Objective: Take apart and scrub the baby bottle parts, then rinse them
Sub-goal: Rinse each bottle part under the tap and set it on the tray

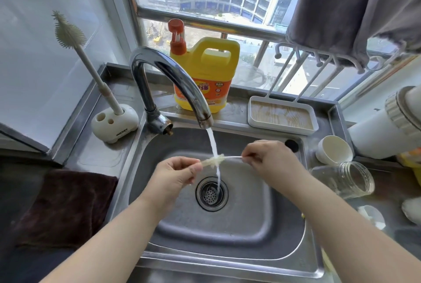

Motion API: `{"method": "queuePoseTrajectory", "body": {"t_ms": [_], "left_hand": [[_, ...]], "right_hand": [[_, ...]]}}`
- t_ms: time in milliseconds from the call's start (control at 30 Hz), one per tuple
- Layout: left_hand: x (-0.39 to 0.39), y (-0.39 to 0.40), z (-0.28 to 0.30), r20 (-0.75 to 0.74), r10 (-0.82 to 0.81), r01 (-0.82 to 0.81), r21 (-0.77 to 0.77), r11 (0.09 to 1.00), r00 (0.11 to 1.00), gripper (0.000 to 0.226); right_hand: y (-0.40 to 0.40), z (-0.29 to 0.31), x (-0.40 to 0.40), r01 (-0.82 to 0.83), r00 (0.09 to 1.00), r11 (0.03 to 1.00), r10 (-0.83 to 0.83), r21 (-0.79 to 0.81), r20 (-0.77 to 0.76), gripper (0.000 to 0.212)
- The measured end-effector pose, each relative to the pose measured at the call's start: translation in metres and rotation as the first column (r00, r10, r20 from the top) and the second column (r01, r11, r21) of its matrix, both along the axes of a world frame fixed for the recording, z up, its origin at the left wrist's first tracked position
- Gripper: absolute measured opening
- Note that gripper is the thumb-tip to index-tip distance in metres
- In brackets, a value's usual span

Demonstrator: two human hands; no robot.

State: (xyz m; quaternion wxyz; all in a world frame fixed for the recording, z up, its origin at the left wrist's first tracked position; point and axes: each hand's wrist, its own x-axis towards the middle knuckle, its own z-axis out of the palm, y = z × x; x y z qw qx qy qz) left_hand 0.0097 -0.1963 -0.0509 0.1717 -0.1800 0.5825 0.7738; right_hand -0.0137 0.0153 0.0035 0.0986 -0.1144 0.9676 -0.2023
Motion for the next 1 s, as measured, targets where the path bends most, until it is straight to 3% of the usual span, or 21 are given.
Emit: {"method": "queuePoseTrajectory", "body": {"t_ms": [100, 267, 367, 467, 533, 633, 733, 867, 1000], "left_hand": [[-0.006, -0.002, 0.001, 0.086, 0.193, -0.204, 0.156, 0.966, 0.977, 0.016], [-0.009, 0.000, 0.003, -0.017, 0.154, -0.152, 0.096, 0.984, 0.988, 0.013], [-0.007, 0.005, 0.004, -0.194, -0.079, 0.045, -0.174, 0.984, 0.978, 0.009], [-0.005, 0.011, 0.002, -0.268, -0.413, 0.188, -0.595, 0.781, 0.870, 0.019], [-0.003, 0.013, 0.002, -0.269, -0.495, 0.210, -0.669, 0.713, 0.826, 0.029], [-0.001, 0.015, 0.002, -0.263, -0.550, 0.229, -0.707, 0.669, 0.793, 0.039], [0.002, 0.014, 0.002, -0.245, -0.559, 0.275, -0.674, 0.685, 0.792, 0.042], [0.006, 0.013, 0.011, -0.285, -0.513, 0.256, -0.614, 0.746, 0.810, 0.019], [0.006, 0.010, 0.015, -0.322, -0.519, 0.210, -0.654, 0.727, 0.792, 0.022]], "right_hand": [[0.017, -0.001, 0.007, 0.083, 0.993, 0.994, -0.076, -0.076, 0.090, 0.005], [0.039, -0.007, 0.029, 0.183, 0.971, 0.983, -0.181, 0.002, 0.158, 0.007], [0.038, -0.001, 0.031, 0.187, 0.976, 0.981, -0.180, -0.049, 0.124, 0.006], [0.024, 0.010, 0.028, 0.153, 0.988, 0.979, -0.147, -0.132, 0.053, 0.006], [0.019, 0.017, 0.024, 0.120, 0.993, 0.980, -0.120, -0.159, 0.008, 0.007], [0.014, 0.023, 0.020, 0.079, 0.995, 0.987, -0.086, -0.142, -0.044, 0.006], [0.011, 0.024, 0.018, 0.049, 0.996, 0.990, -0.058, -0.131, -0.068, 0.006], [0.010, 0.025, 0.017, 0.044, 0.997, 0.996, -0.048, -0.078, -0.057, 0.008], [0.008, 0.027, 0.016, 0.041, 0.996, 0.998, -0.044, -0.046, -0.074, 0.009]]}}
